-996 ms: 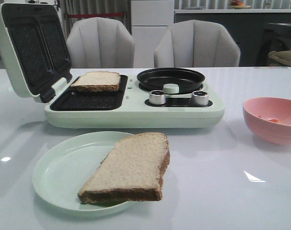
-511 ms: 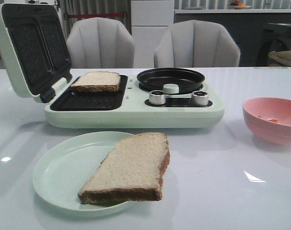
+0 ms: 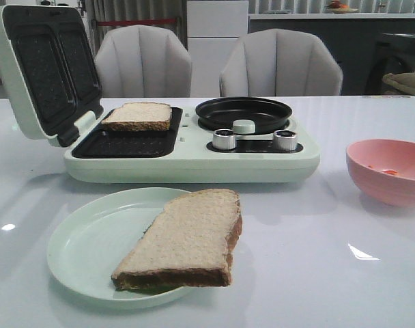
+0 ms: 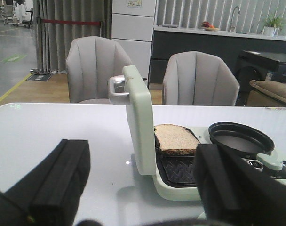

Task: Make breakfast with bread and shrimp
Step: 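Withdraw the left gripper upward away from the sandwich maker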

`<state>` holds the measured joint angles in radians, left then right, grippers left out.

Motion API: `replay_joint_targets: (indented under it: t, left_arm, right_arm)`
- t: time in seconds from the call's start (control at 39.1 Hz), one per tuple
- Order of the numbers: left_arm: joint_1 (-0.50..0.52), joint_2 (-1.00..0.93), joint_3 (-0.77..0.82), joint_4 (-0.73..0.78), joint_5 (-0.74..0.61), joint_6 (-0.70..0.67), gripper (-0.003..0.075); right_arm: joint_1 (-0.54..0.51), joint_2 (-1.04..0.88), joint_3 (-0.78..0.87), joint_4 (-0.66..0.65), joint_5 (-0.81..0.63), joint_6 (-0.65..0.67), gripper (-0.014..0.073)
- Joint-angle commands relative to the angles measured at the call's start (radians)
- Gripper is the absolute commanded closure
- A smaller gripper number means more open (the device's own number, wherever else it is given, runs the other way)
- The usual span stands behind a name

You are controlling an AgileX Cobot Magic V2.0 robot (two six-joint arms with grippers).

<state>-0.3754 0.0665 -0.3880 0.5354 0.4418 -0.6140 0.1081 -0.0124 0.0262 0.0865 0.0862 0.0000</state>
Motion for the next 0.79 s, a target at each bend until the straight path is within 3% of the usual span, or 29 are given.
replay_joint_targets:
  t: [0.0, 0.23, 0.54, 0.77]
  left_arm:
    - [-0.005, -0.026, 0.0, -0.004, -0.052, -0.012, 0.0209]
    - [-0.005, -0.026, 0.034, 0.006, -0.089, -0.012, 0.0209]
    - [-0.005, -0.026, 0.034, 0.006, -0.087, -0.012, 0.0209]
    - [-0.005, -0.026, 0.034, 0.006, -0.076, -0.012, 0.0209]
  right_arm:
    - [-0.004, -0.019, -0.016, -0.001, -0.116, -0.011, 0.0459]
    - [-0.004, -0.013, -0.045, 0.0, -0.205, 0.0, 0.0459]
    - [-0.003, 0.283, -0.31, 0.027, 0.112, 0.006, 0.0459]
    - [-0.004, 0.404, -0.32, 0.038, 0.114, 0.006, 0.0459]
